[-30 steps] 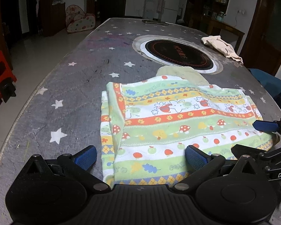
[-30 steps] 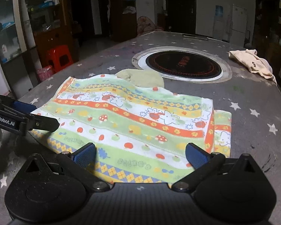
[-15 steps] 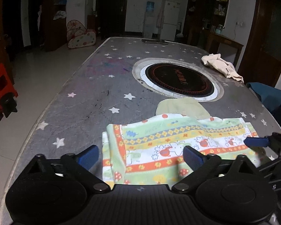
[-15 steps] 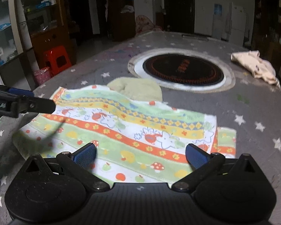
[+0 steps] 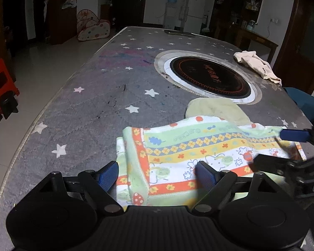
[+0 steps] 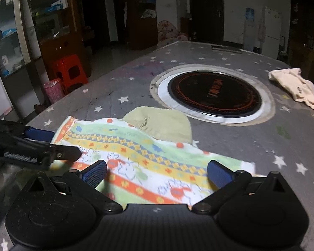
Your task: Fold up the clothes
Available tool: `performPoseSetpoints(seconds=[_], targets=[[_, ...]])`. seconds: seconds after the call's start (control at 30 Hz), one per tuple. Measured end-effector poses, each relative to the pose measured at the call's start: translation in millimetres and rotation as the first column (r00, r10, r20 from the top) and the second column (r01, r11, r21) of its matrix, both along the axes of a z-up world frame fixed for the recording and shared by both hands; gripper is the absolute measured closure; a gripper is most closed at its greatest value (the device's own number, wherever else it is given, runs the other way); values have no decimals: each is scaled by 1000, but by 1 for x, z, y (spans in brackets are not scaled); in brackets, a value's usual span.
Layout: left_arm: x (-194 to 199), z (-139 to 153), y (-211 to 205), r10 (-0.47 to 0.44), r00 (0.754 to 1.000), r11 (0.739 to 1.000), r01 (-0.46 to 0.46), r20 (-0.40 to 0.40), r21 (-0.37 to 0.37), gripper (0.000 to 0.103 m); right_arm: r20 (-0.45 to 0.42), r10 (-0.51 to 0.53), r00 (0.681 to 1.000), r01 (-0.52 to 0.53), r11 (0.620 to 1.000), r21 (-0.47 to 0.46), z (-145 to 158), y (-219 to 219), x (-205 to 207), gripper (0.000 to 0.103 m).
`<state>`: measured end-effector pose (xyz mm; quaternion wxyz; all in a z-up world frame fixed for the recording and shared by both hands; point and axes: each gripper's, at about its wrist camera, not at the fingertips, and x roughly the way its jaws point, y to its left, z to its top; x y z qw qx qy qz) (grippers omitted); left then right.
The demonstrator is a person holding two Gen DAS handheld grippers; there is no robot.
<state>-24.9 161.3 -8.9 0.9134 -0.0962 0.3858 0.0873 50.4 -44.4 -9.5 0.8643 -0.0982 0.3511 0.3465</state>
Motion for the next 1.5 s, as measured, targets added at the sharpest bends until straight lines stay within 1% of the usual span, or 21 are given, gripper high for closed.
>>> performPoseSetpoints(seconds=[0.1,0.23,0.33,0.4,0.43,0.47,0.57,0.77,1.2,1.3,1.5], targets=[[-1,0,2,0,1000,1000,0,3,-7,19,-42,-1,999,1,1000,4,-11,3,9,0],[-2,0,2,-2,1000,1000,2,7,-7,19,-55,-2,998,2,1000,13,-5,2,9,2],[-5,0,2,2,1000,1000,-2,5,-12,19,-42,-3,999,4,1000,26,4,6,12,2],[-8,0,2,-1,1000,1000,1,5,-14,18,-34,-4,999,5,1000,20,6,14,17,5],[-9,0,2,-2,1000,1000,2,5,-10,18,-37,-6,999,6,1000,11,5,19,19,8],[-11,0,1,-1,1000,1000,2,5,-5,18,-44,-7,999,7,1000,0,2,24,22,9],[-14,-1,2,-3,1000,1000,3,8,-3,17,-41,-19,999,17,999,-50,-6,34,25,8],[-14,-2,-1,-11,1000,1000,11,14,0,13,-7,-22,1000,21,999,-33,10,41,27,10],[-22,-1,5,-16,1000,1000,16,18,-15,11,-19,-6,1000,5,999,-50,9,66,36,10],[-25,-1,6,-10,1000,1000,11,22,-16,11,-13,27,1000,-27,999,-42,15,55,21,10],[-32,-1,4,-2,1000,1000,2,28,-1,13,5,64,998,-63,994,-86,8,30,-22,10]])
